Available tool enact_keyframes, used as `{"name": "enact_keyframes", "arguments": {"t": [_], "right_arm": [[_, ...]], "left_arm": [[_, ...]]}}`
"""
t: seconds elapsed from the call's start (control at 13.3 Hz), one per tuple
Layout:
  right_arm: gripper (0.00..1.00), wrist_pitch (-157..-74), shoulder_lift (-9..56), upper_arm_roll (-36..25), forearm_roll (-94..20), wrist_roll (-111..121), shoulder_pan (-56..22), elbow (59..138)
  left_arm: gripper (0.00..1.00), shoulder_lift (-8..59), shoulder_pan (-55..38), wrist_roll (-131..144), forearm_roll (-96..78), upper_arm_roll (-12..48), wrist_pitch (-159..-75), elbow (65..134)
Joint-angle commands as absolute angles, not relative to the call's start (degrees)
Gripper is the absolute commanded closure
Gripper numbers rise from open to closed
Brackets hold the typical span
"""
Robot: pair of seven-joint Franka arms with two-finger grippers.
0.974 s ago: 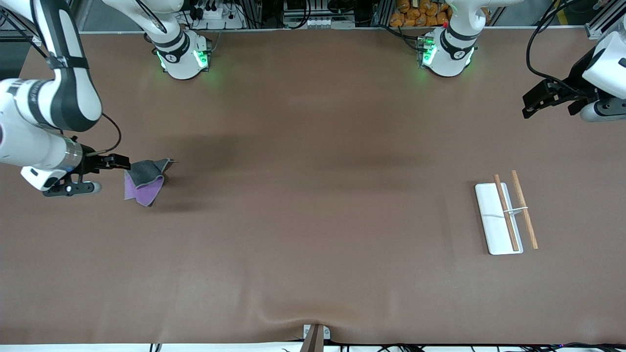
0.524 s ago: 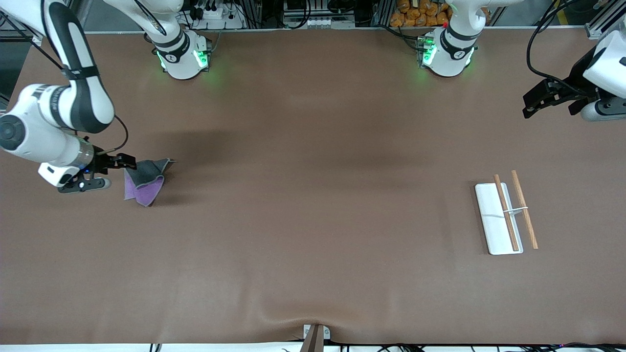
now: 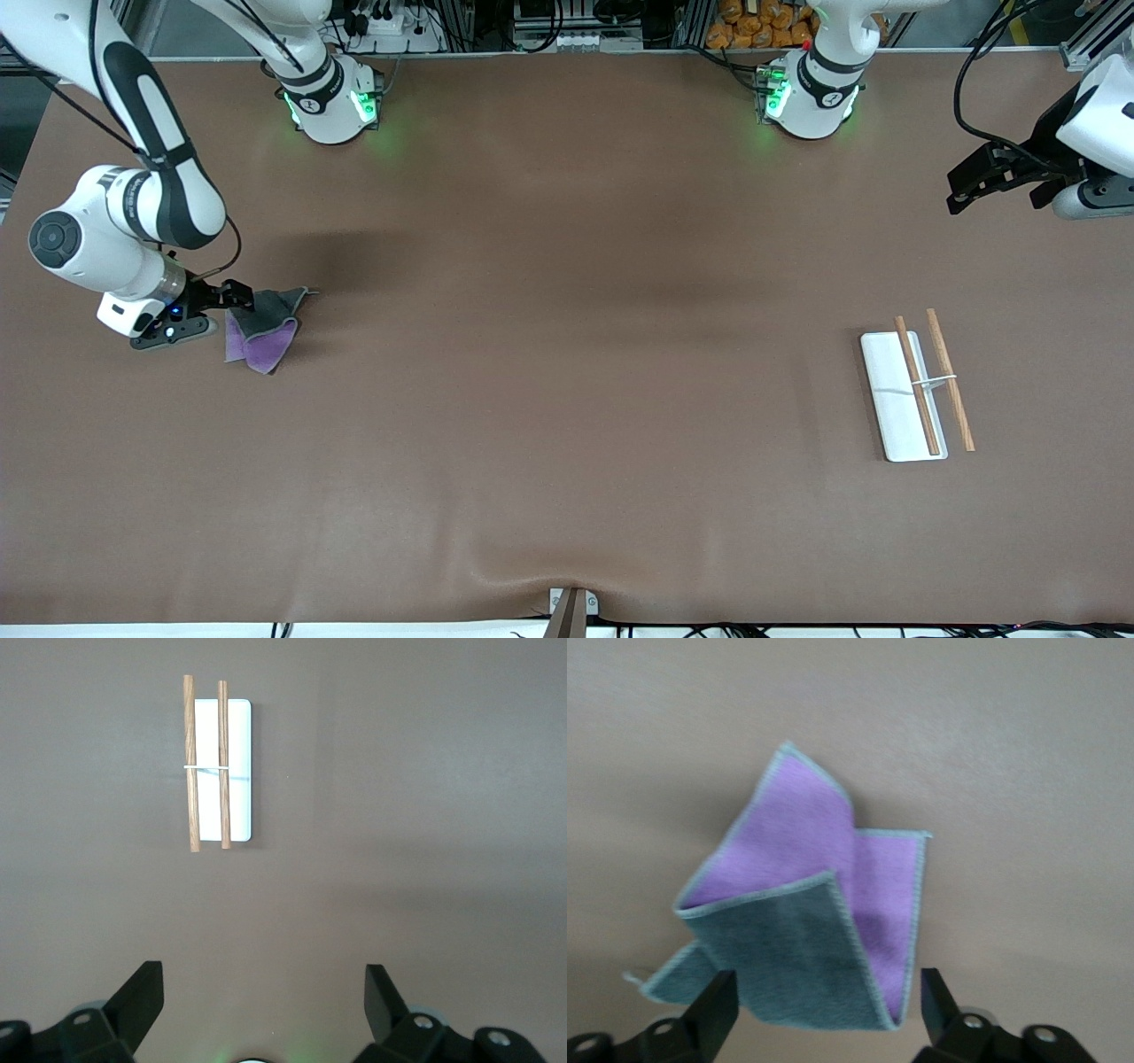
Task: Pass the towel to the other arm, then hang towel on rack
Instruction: 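Lower the open right gripper over the towel's raised corner, then close the right gripper on the towel and lift it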
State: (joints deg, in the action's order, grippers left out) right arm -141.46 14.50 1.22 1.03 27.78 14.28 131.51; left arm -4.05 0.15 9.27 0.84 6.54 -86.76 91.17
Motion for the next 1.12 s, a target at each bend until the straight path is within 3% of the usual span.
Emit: {"name": "enact_keyframes", "arguments": {"t": [0.0,0.22,0.67,0.9,0.97,1.05], "right_arm": [[0.16,-144.04,16.78,2.11,1.14,28.74,15.47,131.40],[0.24,-148.17,19.94,2.20,0.70,28.65,15.56,131.40],[0.73,-147.13,19.95,2.29,0.27,27.95,15.21,131.40],[0.85,-146.69,20.04,2.29,-0.70,28.04,15.03,131.48],[0.98,-146.52,20.04,2.29,-0.79,28.04,15.03,131.40],[1.00,-145.99,20.04,2.29,-0.79,27.95,15.03,131.40]], "left_arm": [[0.00,-3.25,0.09,8.79,0.18,6.59,-86.75,89.65],[0.00,-3.25,0.26,8.88,0.09,6.68,-87.19,89.74],[0.00,-3.25,0.09,9.32,0.09,6.94,-86.93,90.26],[0.00,-3.16,0.35,8.61,0.17,6.94,-86.84,90.18],[0.00,-2.73,0.35,8.70,0.09,6.94,-86.92,90.18],[0.00,-2.64,0.26,8.70,0.09,6.94,-86.92,90.18]]}}
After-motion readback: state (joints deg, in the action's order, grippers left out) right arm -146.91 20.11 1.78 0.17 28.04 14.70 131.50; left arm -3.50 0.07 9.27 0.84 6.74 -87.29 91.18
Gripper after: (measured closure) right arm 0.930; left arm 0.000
